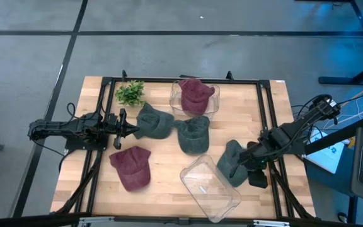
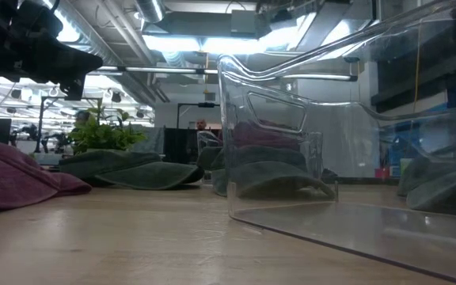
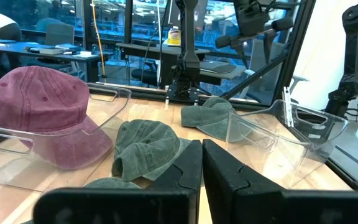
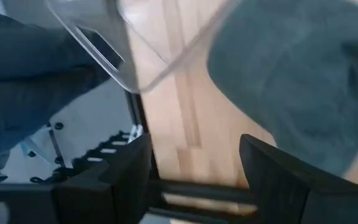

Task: Pick & Place hat
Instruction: Put the right black cap into the bottom transparent bin

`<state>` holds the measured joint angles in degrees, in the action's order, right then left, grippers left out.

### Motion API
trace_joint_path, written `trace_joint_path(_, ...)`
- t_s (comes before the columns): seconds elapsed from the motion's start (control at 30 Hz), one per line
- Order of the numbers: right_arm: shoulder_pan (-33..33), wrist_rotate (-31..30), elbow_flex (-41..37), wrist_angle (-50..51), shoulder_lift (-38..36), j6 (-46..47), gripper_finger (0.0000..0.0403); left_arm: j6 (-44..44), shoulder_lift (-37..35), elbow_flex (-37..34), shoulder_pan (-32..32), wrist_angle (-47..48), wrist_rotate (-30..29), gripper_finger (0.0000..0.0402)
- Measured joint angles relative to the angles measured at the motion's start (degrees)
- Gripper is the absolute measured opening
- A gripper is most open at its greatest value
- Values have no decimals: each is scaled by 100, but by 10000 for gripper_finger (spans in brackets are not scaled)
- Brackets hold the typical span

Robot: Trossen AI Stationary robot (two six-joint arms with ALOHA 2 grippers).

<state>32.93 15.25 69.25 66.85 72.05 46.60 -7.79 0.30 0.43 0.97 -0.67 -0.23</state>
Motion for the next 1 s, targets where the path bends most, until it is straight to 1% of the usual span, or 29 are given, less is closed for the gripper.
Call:
trace_joint_path(0.23,43,-48,0,686,0,194,244,0,2,2,-2,0,0,10)
trace_joint_path(0.5,43,-898,0,1404,6,688,244,0,0,0,-2,0,0,8)
trace_joint_path(0.67,43,-1309,-1,1722,7,887,244,0,0,1,-2,0,0,10)
trace_joint_path(0.8,9,-1419,-128,1719,7,893,244,0,0,0,-2,0,0,13)
trace_joint_path(1.0,-57,-1419,-693,1328,7,887,244,0,0,0,-1,0,0,10)
